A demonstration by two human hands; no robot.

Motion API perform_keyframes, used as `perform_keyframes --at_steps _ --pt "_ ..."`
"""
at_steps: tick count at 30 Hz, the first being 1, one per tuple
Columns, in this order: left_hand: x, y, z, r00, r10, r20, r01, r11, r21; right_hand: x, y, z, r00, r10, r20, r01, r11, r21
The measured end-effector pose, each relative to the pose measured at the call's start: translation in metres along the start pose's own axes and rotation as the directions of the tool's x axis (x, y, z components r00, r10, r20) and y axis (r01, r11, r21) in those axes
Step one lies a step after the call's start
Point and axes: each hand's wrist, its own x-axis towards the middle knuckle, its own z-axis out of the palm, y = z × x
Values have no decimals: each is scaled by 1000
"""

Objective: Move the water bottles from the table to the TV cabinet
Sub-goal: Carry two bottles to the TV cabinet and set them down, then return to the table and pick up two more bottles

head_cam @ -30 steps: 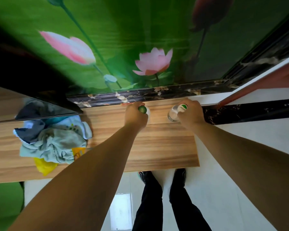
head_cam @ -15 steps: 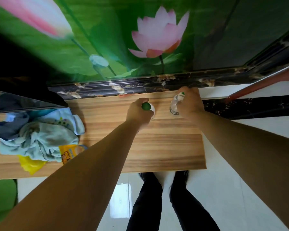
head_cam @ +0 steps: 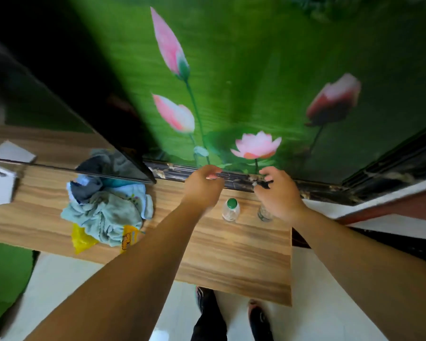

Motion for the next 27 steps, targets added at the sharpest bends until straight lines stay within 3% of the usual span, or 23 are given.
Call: perform_keyframes --at_steps 7,13,17,20,27 --pt "-104 33 -60 955 -21 -295 -26 988 -154 -67 -81 -24 983 -185 21 173 948 266" --pt "-205 18 -120 826 -137 -547 -27 959 -281 -141 -160 -4 882 -453 133 390 857 337" --pt "-293 -15 -164 670 -256 -697 11 942 -336 -210 -202 32 732 -617 289 493 773 399" --pt "-373 -42 -184 499 -351 -792 20 919 -394 -277 -221 67 594 -691 412 527 721 449" --pt "-565 -106 -170 121 -512 -851 24 858 -513 -460 -200 119 207 -785 584 585 578 570"
